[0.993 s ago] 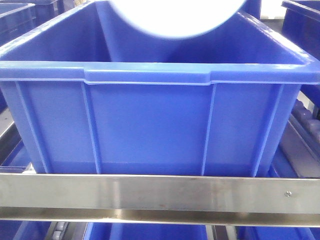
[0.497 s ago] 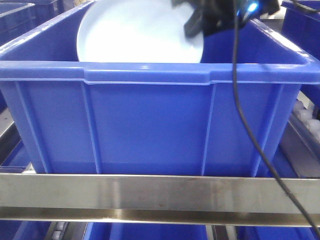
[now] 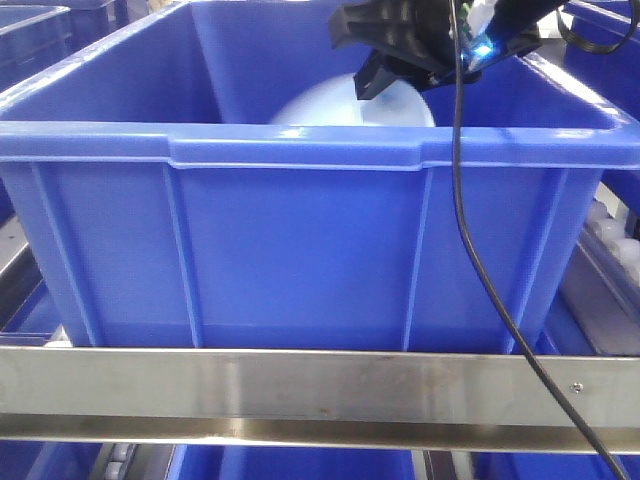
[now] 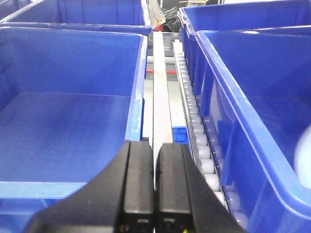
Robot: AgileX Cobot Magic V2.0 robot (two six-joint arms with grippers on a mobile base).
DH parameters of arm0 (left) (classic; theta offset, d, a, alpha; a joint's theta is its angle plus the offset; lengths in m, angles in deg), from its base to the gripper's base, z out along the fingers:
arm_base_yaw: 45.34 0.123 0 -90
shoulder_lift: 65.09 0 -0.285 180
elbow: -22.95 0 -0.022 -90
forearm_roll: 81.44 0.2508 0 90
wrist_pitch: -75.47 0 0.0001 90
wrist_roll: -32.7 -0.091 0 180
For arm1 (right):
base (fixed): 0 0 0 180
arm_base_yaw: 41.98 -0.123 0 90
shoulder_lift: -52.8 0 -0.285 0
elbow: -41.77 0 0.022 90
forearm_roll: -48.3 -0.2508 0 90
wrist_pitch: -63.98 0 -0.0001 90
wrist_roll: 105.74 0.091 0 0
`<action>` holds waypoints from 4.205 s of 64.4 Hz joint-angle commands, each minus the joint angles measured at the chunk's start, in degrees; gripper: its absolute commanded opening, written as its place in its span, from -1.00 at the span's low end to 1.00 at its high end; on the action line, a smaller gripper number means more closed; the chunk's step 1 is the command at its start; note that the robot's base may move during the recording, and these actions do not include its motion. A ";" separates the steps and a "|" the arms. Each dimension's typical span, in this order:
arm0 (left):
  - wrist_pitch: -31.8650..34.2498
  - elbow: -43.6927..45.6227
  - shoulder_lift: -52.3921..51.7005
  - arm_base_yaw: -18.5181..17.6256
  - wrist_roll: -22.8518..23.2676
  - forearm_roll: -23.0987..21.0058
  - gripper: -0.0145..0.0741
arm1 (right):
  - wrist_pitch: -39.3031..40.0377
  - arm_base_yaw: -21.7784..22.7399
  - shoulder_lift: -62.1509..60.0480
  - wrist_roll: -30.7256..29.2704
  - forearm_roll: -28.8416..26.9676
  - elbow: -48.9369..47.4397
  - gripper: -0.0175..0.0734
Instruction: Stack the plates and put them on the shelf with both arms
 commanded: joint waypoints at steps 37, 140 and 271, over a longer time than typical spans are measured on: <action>4.24 2.15 0.82 -0.12 0.22 -0.10 -0.49 | 4.93 0.07 -6.76 0.14 -0.03 -2.16 -0.05; 4.35 2.15 0.82 -0.12 0.22 -0.10 -0.49 | 5.32 8.73 -56.11 0.38 0.43 29.63 -0.49; 4.35 2.15 0.82 -0.12 0.22 -0.10 -0.49 | 3.00 28.68 -92.88 2.84 4.14 62.04 -0.49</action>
